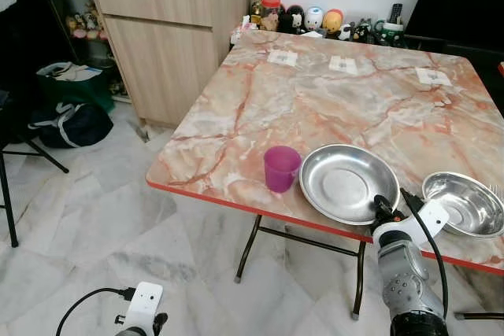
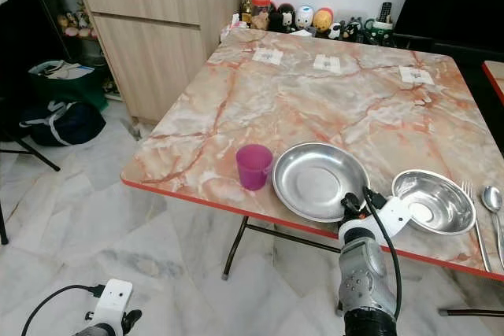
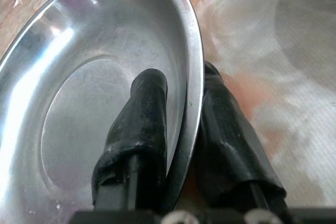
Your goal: Setting the table
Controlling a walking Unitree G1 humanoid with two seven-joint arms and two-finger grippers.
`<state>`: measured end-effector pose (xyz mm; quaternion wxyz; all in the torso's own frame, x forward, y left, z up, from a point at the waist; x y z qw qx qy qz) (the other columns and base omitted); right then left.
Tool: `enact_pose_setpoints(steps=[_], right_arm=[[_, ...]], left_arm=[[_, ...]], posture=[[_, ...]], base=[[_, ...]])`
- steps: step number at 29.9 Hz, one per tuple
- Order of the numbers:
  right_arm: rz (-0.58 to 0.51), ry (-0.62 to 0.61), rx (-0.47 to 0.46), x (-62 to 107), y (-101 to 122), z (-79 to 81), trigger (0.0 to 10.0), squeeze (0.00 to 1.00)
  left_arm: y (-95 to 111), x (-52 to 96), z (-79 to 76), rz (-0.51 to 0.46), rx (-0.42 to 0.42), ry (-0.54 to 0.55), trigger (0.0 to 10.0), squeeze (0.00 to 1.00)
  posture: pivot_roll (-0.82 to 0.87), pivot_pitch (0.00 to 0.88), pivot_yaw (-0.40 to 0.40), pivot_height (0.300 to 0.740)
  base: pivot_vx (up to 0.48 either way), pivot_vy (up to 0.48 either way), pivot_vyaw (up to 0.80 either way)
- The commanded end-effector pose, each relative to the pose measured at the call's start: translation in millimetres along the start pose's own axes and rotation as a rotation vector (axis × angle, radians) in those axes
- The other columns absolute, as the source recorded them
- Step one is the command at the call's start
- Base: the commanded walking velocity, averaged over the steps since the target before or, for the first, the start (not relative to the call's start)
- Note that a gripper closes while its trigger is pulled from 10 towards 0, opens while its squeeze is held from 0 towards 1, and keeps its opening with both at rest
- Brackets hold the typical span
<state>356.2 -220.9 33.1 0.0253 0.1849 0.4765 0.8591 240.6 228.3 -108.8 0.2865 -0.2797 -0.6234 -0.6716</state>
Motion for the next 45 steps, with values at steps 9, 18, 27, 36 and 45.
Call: enact_pose_setpoints(steps=[9,18,27,36,45], right_arm=[[-0.241,0.053,0.078,9.3,40,18.5,0.0,0.0],[-0.432,0.051,0.123,23.3,72,28.7,0.0,0.0],[-0.622,0.139,0.18,44.5,117,57.7,0.0,0.0],[-0.687,0.195,-0.017,58.2,141,68.2,10.0,0.0],[-0.689,0.233,-0.048,62.2,139,73.3,10.0,0.0]], left_arm=[[-2,1.0,-0.1,0.002,-0.035,-0.009,10.0,0.0],[-1,0.5,-2.5,-0.003,-0.036,-0.014,10.0,0.0],[-1,0.6,-2.8,-0.004,-0.031,-0.013,10.0,0.0],[-3,0.8,-2.2,0.003,-0.026,-0.009,10.0,0.0],[-3,1.2,2.8,0.009,-0.042,0.003,10.0,0.0]], posture=[[0.05,0.027,-0.041,0.74],[0.05,0.025,-0.041,0.74],[0.05,0.026,-0.044,0.74],[0.05,0.02,-0.039,0.74],[0.06,0.003,-0.018,0.74]], base=[[0.0,0.0,0.0],[0.0,0.0,0.0],[0.0,0.0,0.0],[0.0,0.0,0.0],[0.0,0.0,0.0]])
Point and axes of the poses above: a point about 5 cm out from each wrist's last joint towards the gripper, its own x axis pointing back from the gripper into the wrist, its own y axis along the axis of the wrist's last joint, z = x × y, the point moved 6 cm from there along -x, pointing out of the wrist towards the gripper, and after that the axes turned 9 degrees about x, right-handed, at the moved point
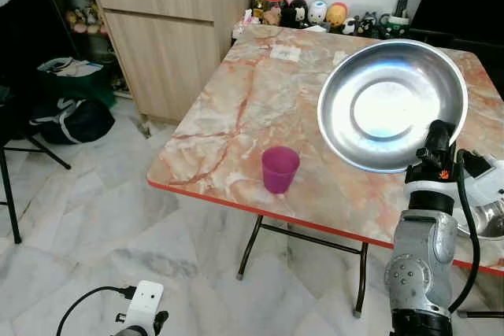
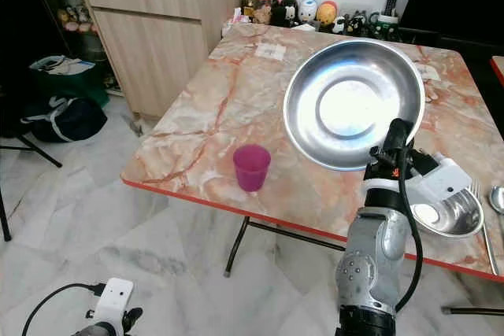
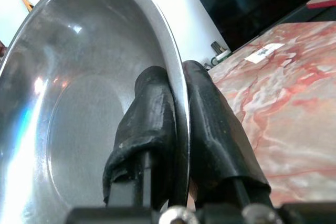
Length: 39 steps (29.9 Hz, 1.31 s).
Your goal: Setting the table
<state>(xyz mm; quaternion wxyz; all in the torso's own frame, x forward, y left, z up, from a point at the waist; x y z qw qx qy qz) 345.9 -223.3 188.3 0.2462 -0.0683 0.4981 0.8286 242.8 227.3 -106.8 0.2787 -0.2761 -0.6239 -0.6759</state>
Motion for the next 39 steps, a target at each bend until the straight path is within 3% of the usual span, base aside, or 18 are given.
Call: enact_pose_setpoints(steps=[1,3,5,8,12,19,29,39], right_arm=[[-0.051,0.008,-0.022,-0.4,14,6.2,10.0,0.0],[-0.044,0.013,-0.023,0.8,13,7.0,10.0,0.0],[-0.02,0.046,0.04,4.5,8,10.8,10.0,0.0],[-0.025,0.026,0.001,4.8,9,7.8,10.0,0.0],[-0.021,0.041,0.018,3.7,8,9.9,10.0,0.0],[-0.009,0.036,0.009,2.3,8,11.0,10.0,0.0],[0.006,0.036,0.013,4.4,4,12.3,10.0,0.0],[-0.002,0.03,0.014,5.5,4,12.1,10.0,0.0]], left_arm=[[-7,1.7,4.6,0.028,-0.036,0.008,10.0,0.0],[-7,1.9,5.1,0.029,-0.039,0.01,10.0,0.0],[-9,2.2,5.3,0.035,-0.047,0.008,10.0,0.0],[-8,1.9,3.8,0.032,-0.049,0.004,10.0,0.0],[-6,1.4,2.7,0.027,-0.051,0.002,10.0,0.0],[-4,1.0,4.0,0.021,-0.04,0.012,10.0,0.0],[-4,1.5,8.0,0.023,-0.034,0.024,10.0,0.0],[-3,1.2,8.8,0.021,-0.039,0.025,10.0,0.0]], posture=[[0.06,0.0,-0.015,0.74],[0.05,0.0,-0.013,0.74],[0.05,0.0,-0.011,0.74],[0.05,0.0,-0.012,0.74],[0.05,0.0,-0.015,0.74],[0.05,0.01,-0.021,0.74],[0.05,0.025,-0.021,0.74],[0.05,0.033,-0.02,0.74]], base=[[0.0,0.0,0.0],[0.0,0.0,0.0],[0.0,0.0,0.0],[0.0,0.0,0.0],[0.0,-0.292,0.0],[0.0,-0.424,0.0],[0.0,-0.431,-0.79],[0.0,-0.43,0.0]])
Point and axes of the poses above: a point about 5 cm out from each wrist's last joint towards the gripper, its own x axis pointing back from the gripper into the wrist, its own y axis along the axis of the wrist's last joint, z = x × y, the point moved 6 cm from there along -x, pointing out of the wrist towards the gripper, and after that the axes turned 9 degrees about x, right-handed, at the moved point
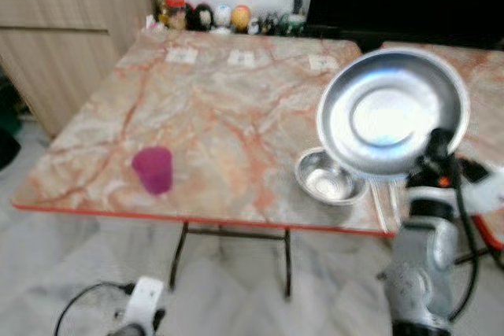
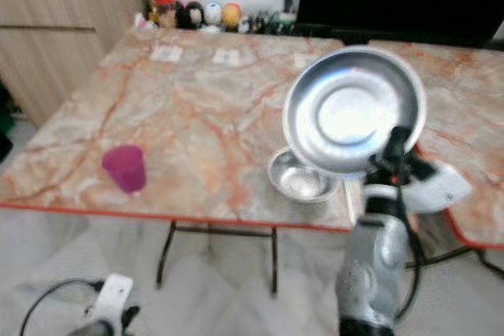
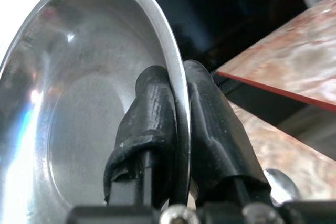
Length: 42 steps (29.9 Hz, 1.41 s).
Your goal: Setting the table
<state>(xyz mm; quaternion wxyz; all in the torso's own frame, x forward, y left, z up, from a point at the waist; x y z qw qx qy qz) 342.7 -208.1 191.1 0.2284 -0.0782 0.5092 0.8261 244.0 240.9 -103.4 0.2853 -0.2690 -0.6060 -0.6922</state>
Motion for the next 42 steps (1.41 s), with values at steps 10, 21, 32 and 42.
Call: enact_pose_setpoints(steps=[10,21,32,42], right_arm=[[-0.018,-0.008,0.011,-2.3,6,-5.8,10.0,0.0],[-0.019,-0.041,-0.046,-7.1,-2,-10.5,10.0,0.0],[-0.034,-0.088,-0.045,1.9,0,-22.2,10.0,0.0],[-0.039,-0.108,-0.034,-3.3,5,-31.2,10.0,0.0]], left_arm=[[-4,-0.9,-10.9,0.019,-0.004,-0.021,10.0,0.0],[5,-3.2,-6.9,0.007,0.005,-0.003,10.0,0.0],[0,0.6,12.9,0.024,0.001,0.031,10.0,0.0],[6,-1.9,4.8,0.004,0.011,0.016,10.0,0.0]], posture=[[0.03,0.0,-0.026,0.74],[0.08,0.0,-0.006,0.74],[0.04,0.0,0.035,0.74],[0.04,0.0,0.008,0.74]], base=[[0.0,-0.431,0.0],[0.0,-0.43,0.0],[0.0,-0.43,0.0],[0.0,-0.431,0.0]])
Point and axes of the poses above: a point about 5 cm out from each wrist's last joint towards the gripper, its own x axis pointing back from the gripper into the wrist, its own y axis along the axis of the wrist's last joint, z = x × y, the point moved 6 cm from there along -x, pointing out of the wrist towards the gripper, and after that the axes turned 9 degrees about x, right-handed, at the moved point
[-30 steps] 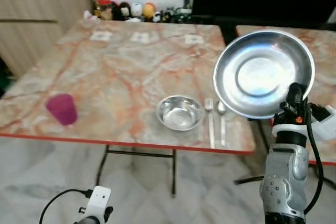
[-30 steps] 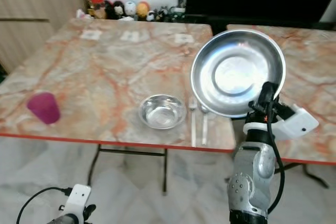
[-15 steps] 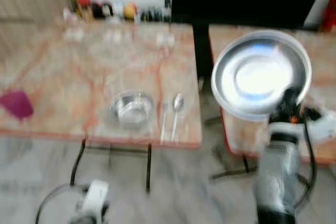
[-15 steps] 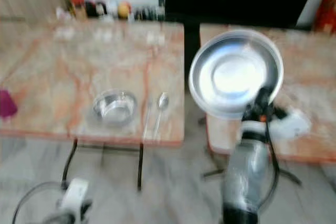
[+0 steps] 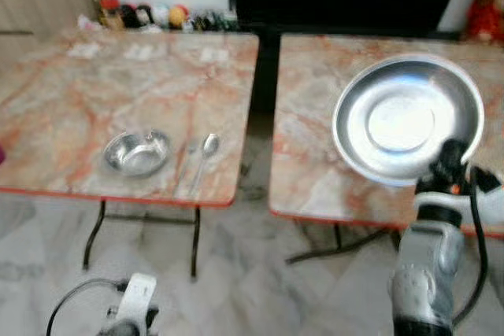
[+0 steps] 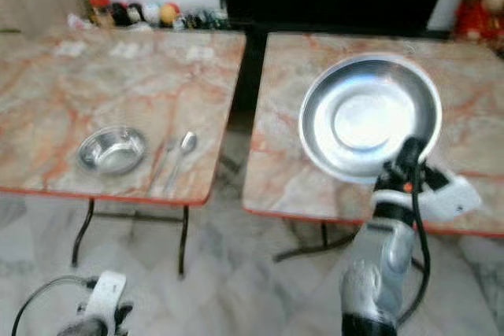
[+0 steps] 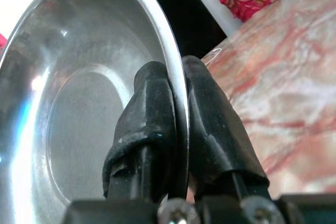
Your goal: Setting the table
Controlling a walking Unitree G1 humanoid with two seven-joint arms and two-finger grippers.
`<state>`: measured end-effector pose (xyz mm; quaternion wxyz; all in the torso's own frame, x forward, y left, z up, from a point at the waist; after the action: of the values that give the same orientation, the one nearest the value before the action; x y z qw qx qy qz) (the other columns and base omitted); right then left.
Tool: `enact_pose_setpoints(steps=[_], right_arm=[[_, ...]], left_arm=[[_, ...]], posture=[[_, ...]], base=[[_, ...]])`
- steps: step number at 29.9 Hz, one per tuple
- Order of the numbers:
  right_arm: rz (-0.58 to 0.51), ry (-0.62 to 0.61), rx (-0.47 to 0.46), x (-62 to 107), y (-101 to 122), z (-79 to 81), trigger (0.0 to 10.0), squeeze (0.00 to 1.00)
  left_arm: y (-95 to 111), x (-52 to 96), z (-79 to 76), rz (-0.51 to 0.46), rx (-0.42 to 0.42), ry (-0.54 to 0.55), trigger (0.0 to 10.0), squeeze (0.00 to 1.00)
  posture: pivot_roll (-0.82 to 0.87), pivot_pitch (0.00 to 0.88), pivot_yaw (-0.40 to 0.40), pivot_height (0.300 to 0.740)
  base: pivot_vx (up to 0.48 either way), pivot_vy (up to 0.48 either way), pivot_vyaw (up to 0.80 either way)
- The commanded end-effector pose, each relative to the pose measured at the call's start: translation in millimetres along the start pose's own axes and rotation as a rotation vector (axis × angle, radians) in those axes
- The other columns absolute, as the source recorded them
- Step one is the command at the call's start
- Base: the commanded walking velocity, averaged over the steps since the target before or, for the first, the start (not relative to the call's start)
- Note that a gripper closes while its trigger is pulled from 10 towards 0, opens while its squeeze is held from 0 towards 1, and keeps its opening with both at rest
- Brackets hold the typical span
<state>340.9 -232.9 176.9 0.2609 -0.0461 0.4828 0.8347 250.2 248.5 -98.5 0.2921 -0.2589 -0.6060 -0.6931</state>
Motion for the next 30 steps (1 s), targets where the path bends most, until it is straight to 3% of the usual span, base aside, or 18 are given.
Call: enact_pose_setpoints(steps=[1,10,30], right_arm=[[-0.017,-0.003,-0.002,-3.9,6,-0.6,10.0,0.0],[0.005,0.004,0.015,-0.9,4,0.2,10.0,0.0],[0.03,0.001,0.033,1.3,5,-3.2,10.0,0.0]], left_arm=[[-2,-0.3,-3.8,0.01,0.006,-0.008,10.0,0.0],[-16,3.0,-6.0,0.038,0.011,-0.011,10.0,0.0],[-24,5.5,-9.8,0.038,0.047,-0.02,10.0,0.0]], posture=[[0.04,0.005,0.005,0.74],[0.02,0.028,-0.002,0.74],[0.01,0.032,-0.017,0.74]], base=[[0.0,-0.431,0.0],[0.0,-0.423,0.0],[0.0,0.0,0.0]])
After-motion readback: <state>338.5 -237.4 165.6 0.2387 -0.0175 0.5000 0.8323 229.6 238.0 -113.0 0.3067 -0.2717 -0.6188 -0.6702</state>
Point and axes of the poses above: a point about 5 cm out from each wrist's last joint towards the gripper, its own x axis pointing back from the gripper into the wrist, its own y axis along the axis of the wrist's last joint, z = x × y, the point moved 6 cm from there along -x, pointing out of the wrist towards the gripper, and after that the axes turned 9 degrees about x, right-handed, at the moved point
